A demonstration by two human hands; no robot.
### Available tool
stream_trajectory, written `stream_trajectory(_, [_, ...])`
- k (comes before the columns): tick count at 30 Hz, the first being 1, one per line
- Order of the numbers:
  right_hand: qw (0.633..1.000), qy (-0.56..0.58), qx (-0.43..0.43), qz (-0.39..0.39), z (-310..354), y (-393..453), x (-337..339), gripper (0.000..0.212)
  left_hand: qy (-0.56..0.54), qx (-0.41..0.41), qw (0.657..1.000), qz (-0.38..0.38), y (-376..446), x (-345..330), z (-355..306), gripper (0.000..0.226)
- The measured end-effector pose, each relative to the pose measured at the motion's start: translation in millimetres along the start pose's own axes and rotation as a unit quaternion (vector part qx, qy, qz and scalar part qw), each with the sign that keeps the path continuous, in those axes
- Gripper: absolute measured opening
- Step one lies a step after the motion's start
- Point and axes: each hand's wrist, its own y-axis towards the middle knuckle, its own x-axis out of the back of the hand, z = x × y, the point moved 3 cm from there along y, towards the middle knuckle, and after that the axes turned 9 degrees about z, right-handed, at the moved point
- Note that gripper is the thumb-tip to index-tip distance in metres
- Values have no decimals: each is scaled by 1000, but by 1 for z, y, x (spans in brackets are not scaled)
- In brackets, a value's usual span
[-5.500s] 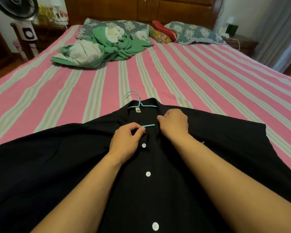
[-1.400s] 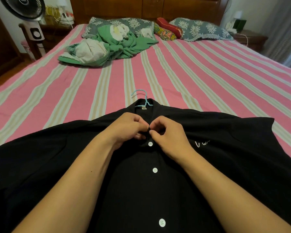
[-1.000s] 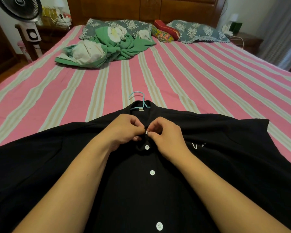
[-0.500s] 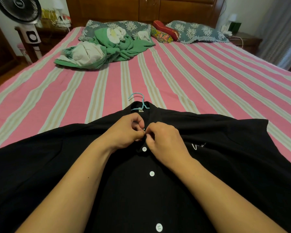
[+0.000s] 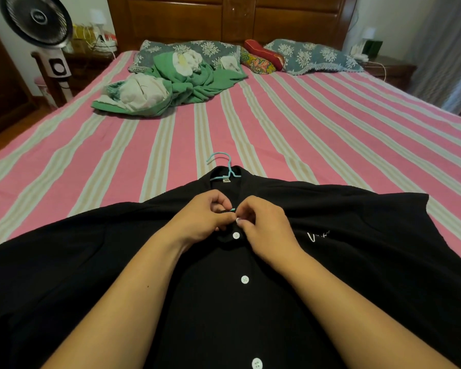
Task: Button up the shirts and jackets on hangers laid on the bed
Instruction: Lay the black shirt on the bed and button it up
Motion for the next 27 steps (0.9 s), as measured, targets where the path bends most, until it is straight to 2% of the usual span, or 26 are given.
stream_trajectory(2, [997, 30, -65, -17, -8, 3, -1, 13, 94, -16, 993, -66, -4, -6, 1, 18])
stream_trajectory(4, [993, 60, -103, -19, -12, 4, 1, 12, 185, -52, 973, -131, -17, -10, -7, 24])
stream_trajectory(6, [988, 97, -116, -9, -13, 4, 4, 14, 183, -62, 962, -194, -38, -3, -21, 29])
stream_trajectory(8, [986, 110, -127, 22, -13, 0, 5, 21, 174, -47, 952, -247, -62, 4, -33, 21])
stream_trajectory(10, [984, 96, -129, 76, -11, -2, 8, 24, 182, -2, 958, -223, -77, -3, -33, 15])
stream_trajectory(12, [976, 112, -129, 134, -5, -4, 18, 25, 144, 67, 978, -137, -82, -24, -21, 13])
stream_trajectory(14, [974, 104, -127, 158, 1, -10, 30, 32, 129, 125, 979, -97, -81, -40, -10, 22])
stream_trajectory(17, [983, -46, -119, 135, 7, -26, 36, 31, 137, 137, 973, -125, -74, -53, -12, 36])
stream_trajectory(20, [974, -162, -84, 132, 10, -50, 18, 30, 203, 167, 955, -141, -70, -74, -21, 38])
stream_trajectory(24, [983, -167, -68, 29, 6, -57, 10, 26, 281, 159, 924, -204, -73, -83, -20, 26])
stream_trajectory(27, [982, -175, -71, 16, 8, -51, 14, 23, 330, 125, 910, -217, -71, -84, -17, 34])
